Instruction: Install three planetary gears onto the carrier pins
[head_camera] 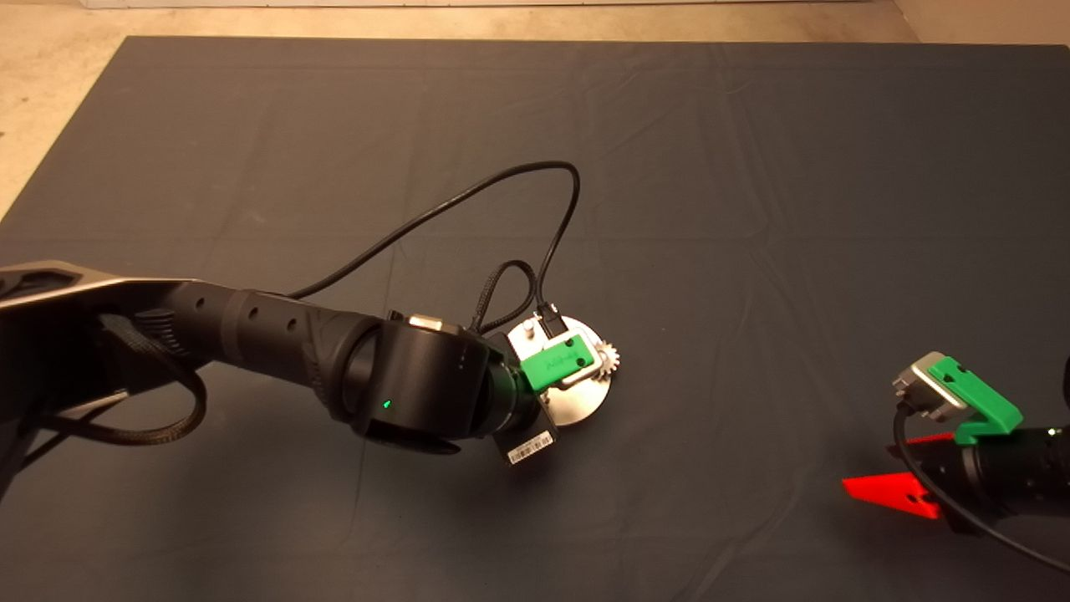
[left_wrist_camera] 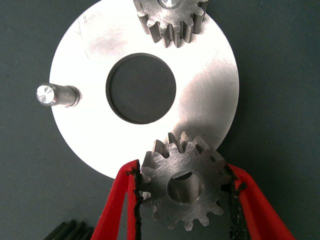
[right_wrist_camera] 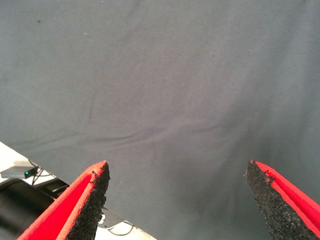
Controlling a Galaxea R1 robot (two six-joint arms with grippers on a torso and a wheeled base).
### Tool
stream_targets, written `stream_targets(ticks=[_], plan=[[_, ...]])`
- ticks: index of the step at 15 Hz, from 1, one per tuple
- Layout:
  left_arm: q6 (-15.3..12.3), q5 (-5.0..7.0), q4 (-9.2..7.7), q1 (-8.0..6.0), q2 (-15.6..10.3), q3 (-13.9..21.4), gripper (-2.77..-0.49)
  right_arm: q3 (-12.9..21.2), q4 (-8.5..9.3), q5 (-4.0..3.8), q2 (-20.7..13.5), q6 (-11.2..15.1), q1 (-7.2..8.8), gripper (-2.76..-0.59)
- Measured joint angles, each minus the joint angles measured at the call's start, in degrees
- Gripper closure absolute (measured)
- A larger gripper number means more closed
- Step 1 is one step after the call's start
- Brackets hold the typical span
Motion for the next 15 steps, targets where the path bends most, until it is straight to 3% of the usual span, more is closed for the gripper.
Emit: stream_targets(ticks=[15], plan=[[-1.1,0.01,-0.05,-0.15,0.5,-0.1,-0.81,0.0,0.0,0.05,-0.1,0.0,0.0,-2.02]])
